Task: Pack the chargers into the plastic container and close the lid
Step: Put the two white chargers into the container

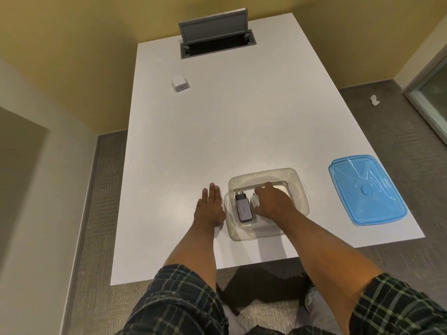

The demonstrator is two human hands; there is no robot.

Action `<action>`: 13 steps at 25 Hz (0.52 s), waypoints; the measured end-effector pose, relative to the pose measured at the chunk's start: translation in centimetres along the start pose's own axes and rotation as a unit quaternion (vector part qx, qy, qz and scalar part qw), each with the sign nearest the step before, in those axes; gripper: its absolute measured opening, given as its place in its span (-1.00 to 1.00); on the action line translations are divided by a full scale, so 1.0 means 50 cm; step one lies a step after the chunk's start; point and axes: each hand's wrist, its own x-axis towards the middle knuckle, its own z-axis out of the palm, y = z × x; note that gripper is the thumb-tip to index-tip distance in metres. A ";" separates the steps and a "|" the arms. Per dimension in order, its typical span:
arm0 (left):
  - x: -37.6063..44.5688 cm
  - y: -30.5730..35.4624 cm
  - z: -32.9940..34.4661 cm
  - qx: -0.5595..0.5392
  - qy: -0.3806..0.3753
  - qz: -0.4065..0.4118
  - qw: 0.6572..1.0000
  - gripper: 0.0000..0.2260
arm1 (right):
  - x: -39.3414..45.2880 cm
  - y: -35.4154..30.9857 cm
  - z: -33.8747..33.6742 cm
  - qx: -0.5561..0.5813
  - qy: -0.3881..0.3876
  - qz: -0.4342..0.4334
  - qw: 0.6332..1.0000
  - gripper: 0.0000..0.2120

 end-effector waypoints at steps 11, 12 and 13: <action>0.000 0.003 0.002 -0.030 -0.012 -0.002 0.999 -0.32 | 0.010 0.001 0.027 -0.009 0.046 -0.016 0.999 -0.59; -0.001 0.002 0.001 -0.031 -0.012 -0.002 0.999 -0.32 | 0.010 0.003 0.027 -0.005 0.043 -0.016 0.999 -0.58; -0.002 0.002 0.001 -0.032 -0.013 -0.002 0.999 -0.32 | 0.011 0.005 0.025 -0.001 0.040 -0.015 0.999 -0.58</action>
